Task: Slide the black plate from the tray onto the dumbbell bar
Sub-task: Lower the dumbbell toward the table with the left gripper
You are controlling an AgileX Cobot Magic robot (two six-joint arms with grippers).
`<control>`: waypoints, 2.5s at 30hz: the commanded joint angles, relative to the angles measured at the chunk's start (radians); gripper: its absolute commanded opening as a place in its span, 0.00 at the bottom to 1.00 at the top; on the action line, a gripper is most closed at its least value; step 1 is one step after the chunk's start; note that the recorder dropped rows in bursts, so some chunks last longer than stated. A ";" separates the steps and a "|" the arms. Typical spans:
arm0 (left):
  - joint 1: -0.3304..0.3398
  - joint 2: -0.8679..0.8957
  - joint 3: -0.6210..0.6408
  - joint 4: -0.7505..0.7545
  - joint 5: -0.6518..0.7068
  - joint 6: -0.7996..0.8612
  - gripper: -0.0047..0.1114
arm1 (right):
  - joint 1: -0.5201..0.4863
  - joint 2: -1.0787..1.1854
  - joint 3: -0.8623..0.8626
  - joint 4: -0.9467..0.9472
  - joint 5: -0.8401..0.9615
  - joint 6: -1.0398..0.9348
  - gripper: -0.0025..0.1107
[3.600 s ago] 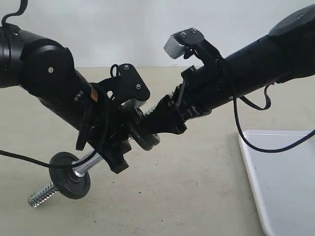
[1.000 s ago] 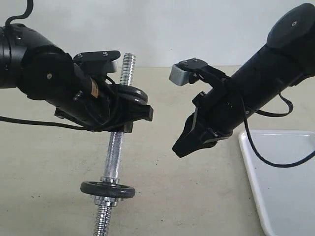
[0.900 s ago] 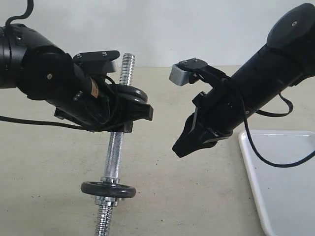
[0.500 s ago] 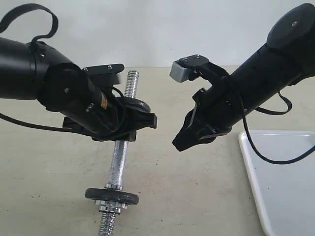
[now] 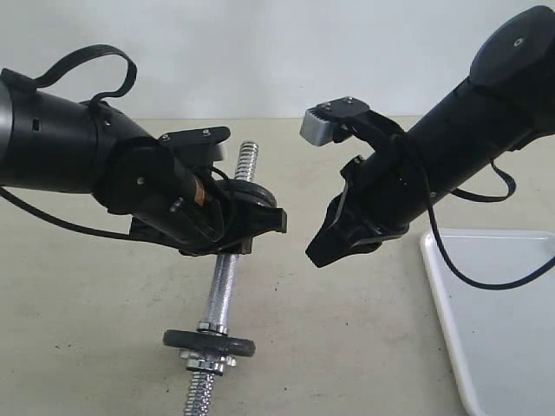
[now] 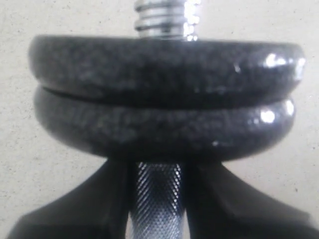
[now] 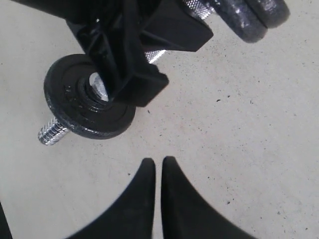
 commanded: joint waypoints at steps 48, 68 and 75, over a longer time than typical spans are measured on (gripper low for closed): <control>0.108 0.045 -0.042 0.039 -0.177 0.013 0.12 | -0.007 -0.005 -0.002 -0.013 0.031 -0.022 0.02; 0.108 0.045 -0.042 0.120 -0.005 0.066 0.56 | -0.007 -0.005 -0.002 -0.077 -0.001 0.023 0.02; 0.108 -0.031 -0.042 0.120 0.083 0.185 0.56 | -0.007 -0.005 -0.002 -0.140 -0.035 0.092 0.02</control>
